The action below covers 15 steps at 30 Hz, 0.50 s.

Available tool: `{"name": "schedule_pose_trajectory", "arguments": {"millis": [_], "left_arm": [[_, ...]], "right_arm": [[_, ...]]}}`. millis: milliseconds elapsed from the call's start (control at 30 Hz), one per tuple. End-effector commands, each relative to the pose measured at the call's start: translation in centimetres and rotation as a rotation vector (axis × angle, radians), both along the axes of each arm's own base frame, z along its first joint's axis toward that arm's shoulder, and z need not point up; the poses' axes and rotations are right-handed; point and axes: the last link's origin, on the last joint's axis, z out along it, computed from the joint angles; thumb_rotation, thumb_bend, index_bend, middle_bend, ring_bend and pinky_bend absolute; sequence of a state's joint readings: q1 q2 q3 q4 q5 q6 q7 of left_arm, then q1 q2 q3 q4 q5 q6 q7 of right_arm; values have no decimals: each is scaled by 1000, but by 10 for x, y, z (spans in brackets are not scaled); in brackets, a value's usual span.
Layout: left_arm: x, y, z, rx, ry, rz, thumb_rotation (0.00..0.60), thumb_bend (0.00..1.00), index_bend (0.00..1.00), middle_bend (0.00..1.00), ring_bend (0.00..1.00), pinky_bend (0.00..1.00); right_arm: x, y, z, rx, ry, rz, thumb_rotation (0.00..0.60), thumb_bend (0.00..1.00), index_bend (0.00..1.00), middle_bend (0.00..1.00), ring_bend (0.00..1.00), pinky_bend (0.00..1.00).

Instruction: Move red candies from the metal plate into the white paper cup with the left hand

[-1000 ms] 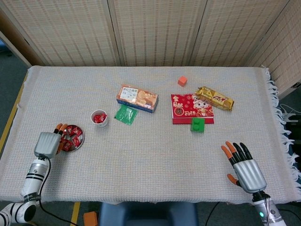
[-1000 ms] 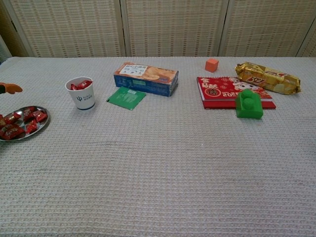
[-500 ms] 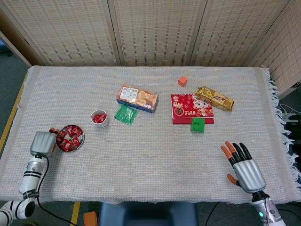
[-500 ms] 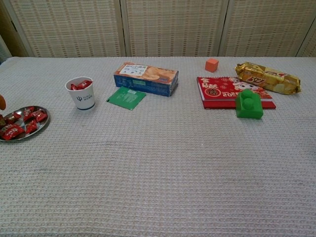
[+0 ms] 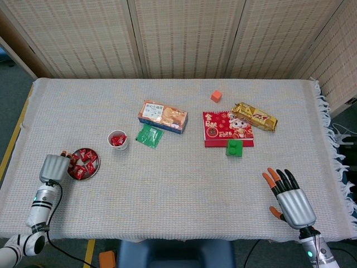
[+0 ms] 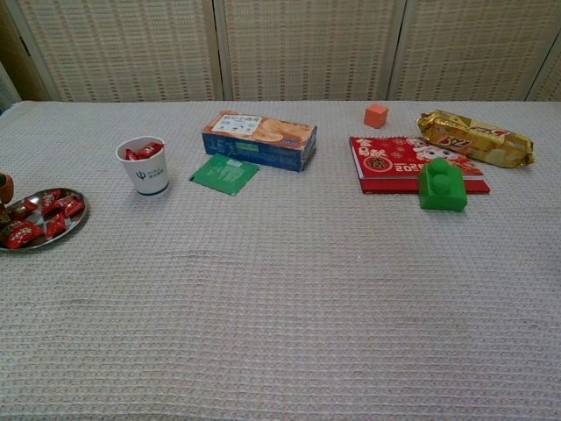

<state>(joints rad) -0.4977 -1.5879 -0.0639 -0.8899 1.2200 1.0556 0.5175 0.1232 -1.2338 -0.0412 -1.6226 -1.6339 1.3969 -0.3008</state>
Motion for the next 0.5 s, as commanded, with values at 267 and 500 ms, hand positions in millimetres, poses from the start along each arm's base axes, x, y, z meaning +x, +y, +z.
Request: {"name": "schedule_pose_trajectory", "arguments": {"millis": [267, 500], "left_arm": [[-2, -1, -5, -18, 65, -11, 600, 398, 409, 351, 833, 1000], [0, -4, -8, -31, 77, -30, 600, 402, 376, 308, 831, 1000]], "right_arm": [[0, 0, 0, -1, 0, 0, 600, 116, 0, 0, 0, 0], [0, -1, 0, 0, 0, -4, 600, 115, 0, 0, 0, 0]]}}
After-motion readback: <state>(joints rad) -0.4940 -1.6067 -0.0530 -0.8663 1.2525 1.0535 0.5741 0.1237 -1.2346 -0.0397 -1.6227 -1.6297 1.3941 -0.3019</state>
